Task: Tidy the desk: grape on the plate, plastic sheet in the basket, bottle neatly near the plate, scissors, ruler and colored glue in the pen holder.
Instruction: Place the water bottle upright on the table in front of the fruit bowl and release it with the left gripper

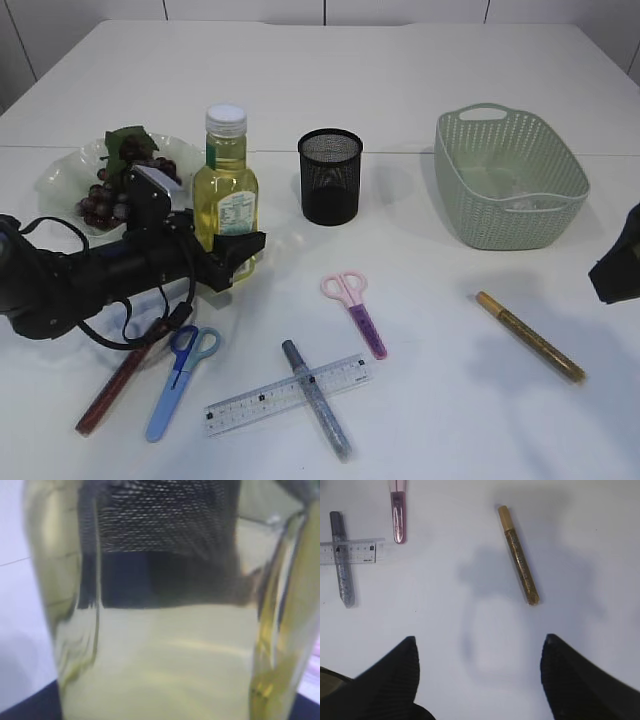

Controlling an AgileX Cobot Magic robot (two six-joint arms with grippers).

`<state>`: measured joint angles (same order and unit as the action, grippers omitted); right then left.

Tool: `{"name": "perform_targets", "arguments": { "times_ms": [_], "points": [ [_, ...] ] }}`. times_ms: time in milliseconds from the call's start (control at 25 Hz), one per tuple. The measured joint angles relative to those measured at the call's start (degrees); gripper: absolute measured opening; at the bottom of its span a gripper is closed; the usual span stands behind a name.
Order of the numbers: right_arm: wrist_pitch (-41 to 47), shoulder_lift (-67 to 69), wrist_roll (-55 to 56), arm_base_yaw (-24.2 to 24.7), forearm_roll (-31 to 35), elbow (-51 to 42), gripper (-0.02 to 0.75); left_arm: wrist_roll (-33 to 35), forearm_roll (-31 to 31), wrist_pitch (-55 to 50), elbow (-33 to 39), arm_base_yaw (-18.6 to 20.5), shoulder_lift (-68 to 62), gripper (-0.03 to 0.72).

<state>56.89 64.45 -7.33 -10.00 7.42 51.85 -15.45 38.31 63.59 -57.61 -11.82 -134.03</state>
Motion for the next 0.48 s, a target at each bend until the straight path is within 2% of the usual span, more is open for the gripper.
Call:
{"name": "perform_targets", "arguments": {
  "times_ms": [480],
  "points": [
    [-0.36,0.0,0.0,0.0,0.0,0.0,0.583,0.1,-1.08,-1.69,0.0,-1.06,1.87,0.45]
  ]
}}
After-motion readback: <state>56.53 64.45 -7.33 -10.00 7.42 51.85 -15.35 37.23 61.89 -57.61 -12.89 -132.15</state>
